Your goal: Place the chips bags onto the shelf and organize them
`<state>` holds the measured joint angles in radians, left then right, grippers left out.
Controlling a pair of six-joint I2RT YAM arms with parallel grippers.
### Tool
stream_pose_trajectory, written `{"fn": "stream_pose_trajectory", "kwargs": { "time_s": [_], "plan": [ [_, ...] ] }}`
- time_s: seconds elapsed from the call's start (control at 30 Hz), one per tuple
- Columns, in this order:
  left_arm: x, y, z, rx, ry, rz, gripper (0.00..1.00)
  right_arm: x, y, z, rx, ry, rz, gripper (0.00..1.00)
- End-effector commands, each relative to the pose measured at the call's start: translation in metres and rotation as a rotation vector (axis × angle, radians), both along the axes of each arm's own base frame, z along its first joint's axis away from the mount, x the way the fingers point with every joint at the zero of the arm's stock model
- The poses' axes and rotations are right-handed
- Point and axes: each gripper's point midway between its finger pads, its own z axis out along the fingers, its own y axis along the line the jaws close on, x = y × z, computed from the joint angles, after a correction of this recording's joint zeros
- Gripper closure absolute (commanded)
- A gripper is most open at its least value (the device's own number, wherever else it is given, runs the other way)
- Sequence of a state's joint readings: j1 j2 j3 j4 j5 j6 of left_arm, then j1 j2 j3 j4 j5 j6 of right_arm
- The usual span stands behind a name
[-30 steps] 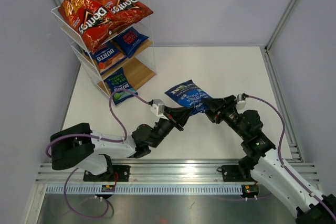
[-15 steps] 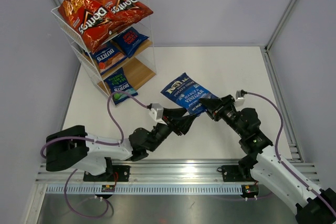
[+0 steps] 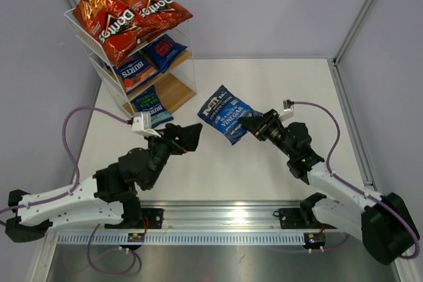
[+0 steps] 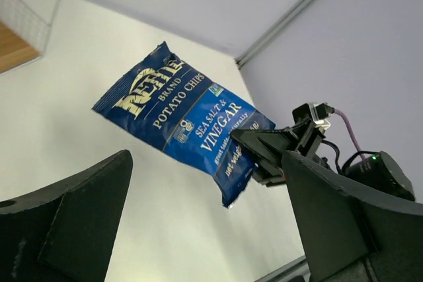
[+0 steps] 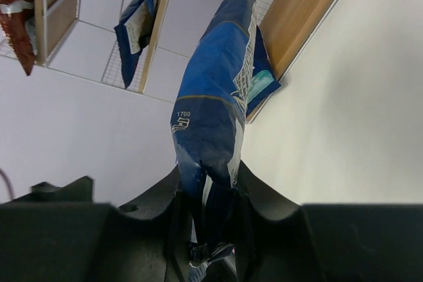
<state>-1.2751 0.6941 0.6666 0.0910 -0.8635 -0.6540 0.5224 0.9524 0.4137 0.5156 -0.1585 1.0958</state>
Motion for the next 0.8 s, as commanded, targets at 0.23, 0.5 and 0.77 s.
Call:
{"fn": "stream_pose_trajectory", "kwargs": {
  "time_s": [0.23,0.5,0.77],
  "plan": [
    [-0.027,0.105,-0.028,0.543,0.25,0.085,0.01,0.066,0.055,0.032,0.063,-0.22,0.077,0.75],
    [-0.031,0.136,-0.029,0.636,0.182,0.08,0.01,0.112,0.115,0.007,0.127,-0.174,0.098,0.77],
    [-0.028,0.161,-0.028,0.542,0.112,0.149,0.01,0.145,0.166,-0.021,0.121,-0.15,0.063,0.78]
  ]
}}
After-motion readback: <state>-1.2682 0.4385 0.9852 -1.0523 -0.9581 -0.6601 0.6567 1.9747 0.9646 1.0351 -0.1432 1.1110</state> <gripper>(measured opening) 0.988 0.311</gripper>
